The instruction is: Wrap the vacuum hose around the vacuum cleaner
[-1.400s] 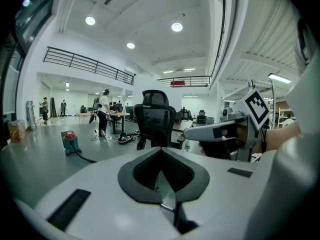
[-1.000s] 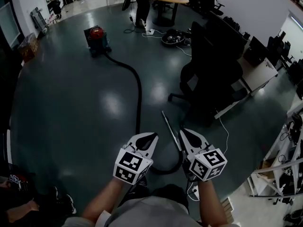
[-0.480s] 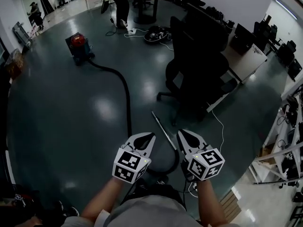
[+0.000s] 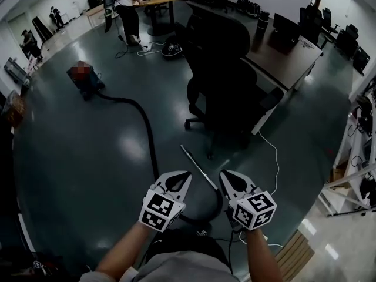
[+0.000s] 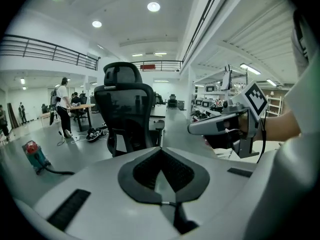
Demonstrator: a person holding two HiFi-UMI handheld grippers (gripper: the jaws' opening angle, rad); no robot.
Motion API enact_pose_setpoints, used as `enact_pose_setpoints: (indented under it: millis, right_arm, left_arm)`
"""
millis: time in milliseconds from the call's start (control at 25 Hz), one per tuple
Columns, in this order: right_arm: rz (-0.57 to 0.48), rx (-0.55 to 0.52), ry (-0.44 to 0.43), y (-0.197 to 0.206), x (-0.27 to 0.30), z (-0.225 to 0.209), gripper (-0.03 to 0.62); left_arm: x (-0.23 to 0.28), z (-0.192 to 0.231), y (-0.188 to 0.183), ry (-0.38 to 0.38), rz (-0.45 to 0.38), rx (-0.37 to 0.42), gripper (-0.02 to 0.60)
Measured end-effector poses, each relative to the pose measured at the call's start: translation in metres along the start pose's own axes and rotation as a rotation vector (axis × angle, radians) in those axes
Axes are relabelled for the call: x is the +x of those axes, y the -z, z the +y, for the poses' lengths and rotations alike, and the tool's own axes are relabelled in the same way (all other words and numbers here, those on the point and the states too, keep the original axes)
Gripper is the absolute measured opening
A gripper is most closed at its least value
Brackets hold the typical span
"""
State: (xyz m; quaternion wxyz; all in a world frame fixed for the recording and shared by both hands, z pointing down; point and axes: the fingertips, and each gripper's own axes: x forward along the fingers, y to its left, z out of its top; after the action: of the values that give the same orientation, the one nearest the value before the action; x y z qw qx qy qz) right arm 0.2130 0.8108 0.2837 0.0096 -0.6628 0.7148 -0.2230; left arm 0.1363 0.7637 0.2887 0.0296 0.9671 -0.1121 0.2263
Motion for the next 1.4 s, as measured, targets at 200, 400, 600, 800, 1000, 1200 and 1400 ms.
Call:
enact_pose_setpoints:
  millis: [200, 400, 600, 800, 1000, 1200, 1400]
  right_arm:
    - [-0.004, 0.049, 0.026, 0.026, -0.006, -0.049, 0.006]
    - [0.059, 0.040, 0.087, 0.081, 0.015, -0.093, 0.007]
    - [0.129, 0.032, 0.169, 0.159, 0.059, -0.133, 0.008]
    - [0.195, 0.014, 0.228, 0.265, 0.108, -0.179, 0.021]
    - [0.271, 0.018, 0.261, 0.395, 0.154, -0.240, 0.094]
    - [0.392, -0.015, 0.216, 0.517, 0.199, -0.293, 0.134]
    - [0.477, -0.049, 0.180, 0.617, 0.233, -0.340, 0.166]
  left_arm:
    - [0.055, -0.003, 0.011, 0.049, 0.059, 0.038, 0.006]
    - [0.115, 0.000, 0.063, 0.166, 0.138, 0.060, 0.006]
    - [0.182, 0.015, 0.129, 0.281, 0.173, 0.104, 0.006]
    - [0.247, 0.038, 0.229, 0.338, 0.210, 0.143, 0.006]
    - [0.319, 0.050, 0.344, 0.352, 0.258, 0.085, 0.006]
    - [0.390, 0.055, 0.448, 0.351, 0.274, 0.060, 0.006]
    - [0.453, 0.049, 0.536, 0.408, 0.308, 0.067, 0.006]
